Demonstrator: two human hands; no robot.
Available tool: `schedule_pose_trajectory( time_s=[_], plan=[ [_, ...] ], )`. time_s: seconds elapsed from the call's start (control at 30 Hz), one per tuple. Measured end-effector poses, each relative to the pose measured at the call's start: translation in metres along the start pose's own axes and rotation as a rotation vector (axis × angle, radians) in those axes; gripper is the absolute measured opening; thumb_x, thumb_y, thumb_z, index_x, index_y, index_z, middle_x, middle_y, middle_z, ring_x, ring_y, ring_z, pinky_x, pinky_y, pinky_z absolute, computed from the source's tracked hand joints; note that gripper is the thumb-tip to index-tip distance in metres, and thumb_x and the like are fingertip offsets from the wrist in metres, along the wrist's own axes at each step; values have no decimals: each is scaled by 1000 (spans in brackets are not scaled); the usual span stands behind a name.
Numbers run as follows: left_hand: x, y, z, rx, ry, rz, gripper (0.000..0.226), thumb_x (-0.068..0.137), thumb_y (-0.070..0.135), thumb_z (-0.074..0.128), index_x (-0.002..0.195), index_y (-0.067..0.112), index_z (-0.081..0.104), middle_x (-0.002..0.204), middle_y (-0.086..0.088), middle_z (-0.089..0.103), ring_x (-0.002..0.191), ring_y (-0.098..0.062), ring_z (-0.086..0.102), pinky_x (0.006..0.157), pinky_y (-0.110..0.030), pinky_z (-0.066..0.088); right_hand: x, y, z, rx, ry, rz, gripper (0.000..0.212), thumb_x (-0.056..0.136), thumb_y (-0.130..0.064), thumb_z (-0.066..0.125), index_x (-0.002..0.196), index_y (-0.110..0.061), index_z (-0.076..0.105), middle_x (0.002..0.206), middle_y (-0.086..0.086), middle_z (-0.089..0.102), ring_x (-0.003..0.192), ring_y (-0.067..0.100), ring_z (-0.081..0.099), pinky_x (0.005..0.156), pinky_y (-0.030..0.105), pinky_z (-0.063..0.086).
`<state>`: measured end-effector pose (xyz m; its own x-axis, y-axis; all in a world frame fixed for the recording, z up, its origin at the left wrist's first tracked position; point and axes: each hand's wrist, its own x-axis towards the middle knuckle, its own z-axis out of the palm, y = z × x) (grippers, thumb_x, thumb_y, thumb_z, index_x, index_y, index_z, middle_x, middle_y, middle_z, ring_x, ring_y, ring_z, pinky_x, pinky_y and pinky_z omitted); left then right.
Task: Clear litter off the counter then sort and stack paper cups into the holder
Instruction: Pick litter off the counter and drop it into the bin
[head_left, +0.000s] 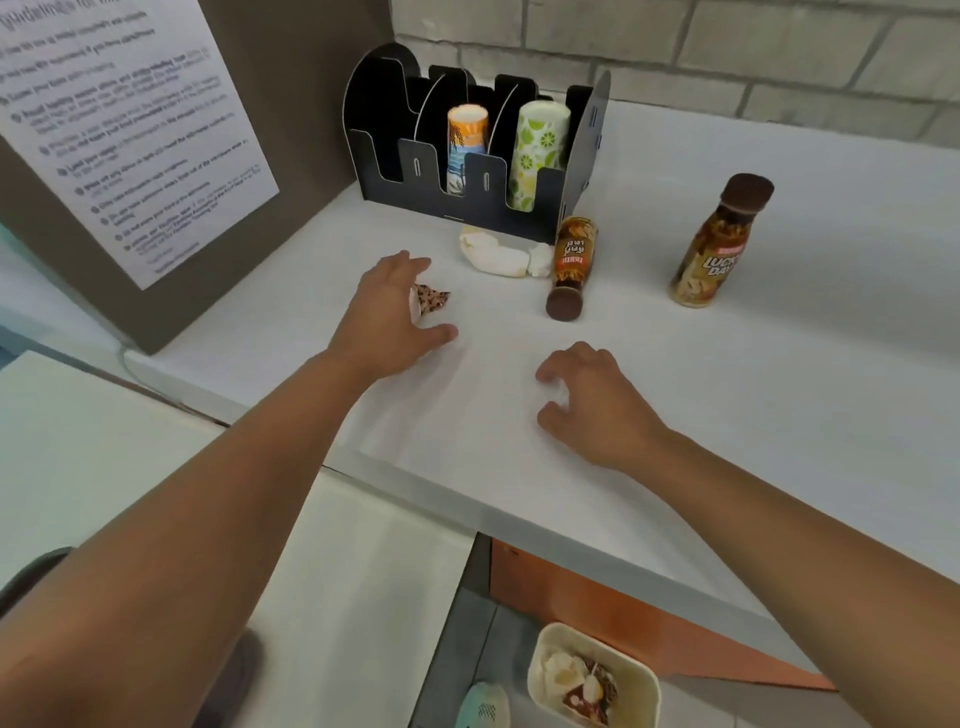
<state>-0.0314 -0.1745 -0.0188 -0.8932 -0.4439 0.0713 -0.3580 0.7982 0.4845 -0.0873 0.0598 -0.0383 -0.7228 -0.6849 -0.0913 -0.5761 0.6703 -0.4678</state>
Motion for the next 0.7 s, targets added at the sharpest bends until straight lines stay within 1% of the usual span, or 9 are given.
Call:
schedule_pose_trajectory(
  time_s=[0.07,0.13,0.23,0.33,0.4,0.5,0.57,0.63,0.7],
  plan=[
    [12,-7,4,47,-22,-22,92,77,48,77,152,23,30,162,-6,18,149,-27,15,120,-43,20,8,-3,-1,-4,-1,16,30,90,-22,59,119,-16,56,114,1,49,108,17,41,82,26,39],
    [20,-16,10,91,-55,-47,93,77,55,74,152,25,29,162,-8,19,148,-30,16,119,-46,21,15,-9,-2,5,3,17,25,89,-24,60,112,-16,58,107,0,50,104,17,43,79,27,40],
    [23,-27,20,94,-61,-41,75,84,53,68,148,28,38,153,-8,33,140,-32,26,112,-44,30,23,-18,-6,23,41,-4,22,88,-24,61,108,-16,59,104,-1,52,99,15,44,75,26,37],
    [18,-27,23,32,-23,35,56,88,37,67,140,27,49,137,-6,47,127,-29,33,102,-34,36,26,-27,-8,93,102,-5,20,87,-22,62,107,-16,61,102,-2,51,95,12,44,73,25,36],
    [10,-18,22,-12,-14,69,52,84,32,70,134,27,54,127,-5,52,119,-28,40,94,-31,38,23,-30,-7,123,129,-7,19,86,-21,62,105,-17,61,102,-2,51,96,12,44,73,24,35],
    [-13,3,21,-93,30,139,49,79,35,72,127,27,60,112,-3,60,106,-24,54,84,-28,43,11,-27,-8,148,185,-28,13,84,-20,64,97,-19,62,98,-2,54,95,12,46,70,22,35],
    [-33,20,22,-151,57,180,49,78,38,72,124,27,62,108,1,61,101,-19,57,83,-29,46,-3,-23,-14,175,254,-34,10,81,-19,65,90,-21,61,92,-3,55,92,14,49,69,18,36],
    [-55,38,25,-181,63,226,49,77,43,71,123,27,63,106,3,62,98,-16,58,83,-30,48,-21,-19,-22,201,314,-30,10,79,-17,66,86,-21,62,87,-5,54,90,15,51,71,21,37],
    [-79,55,30,-196,53,269,49,76,48,68,121,28,64,104,5,64,94,-14,59,81,-29,49,-45,-13,-26,230,341,-16,9,78,-16,66,85,-21,62,84,-8,54,88,15,53,72,21,39]
  ],
)
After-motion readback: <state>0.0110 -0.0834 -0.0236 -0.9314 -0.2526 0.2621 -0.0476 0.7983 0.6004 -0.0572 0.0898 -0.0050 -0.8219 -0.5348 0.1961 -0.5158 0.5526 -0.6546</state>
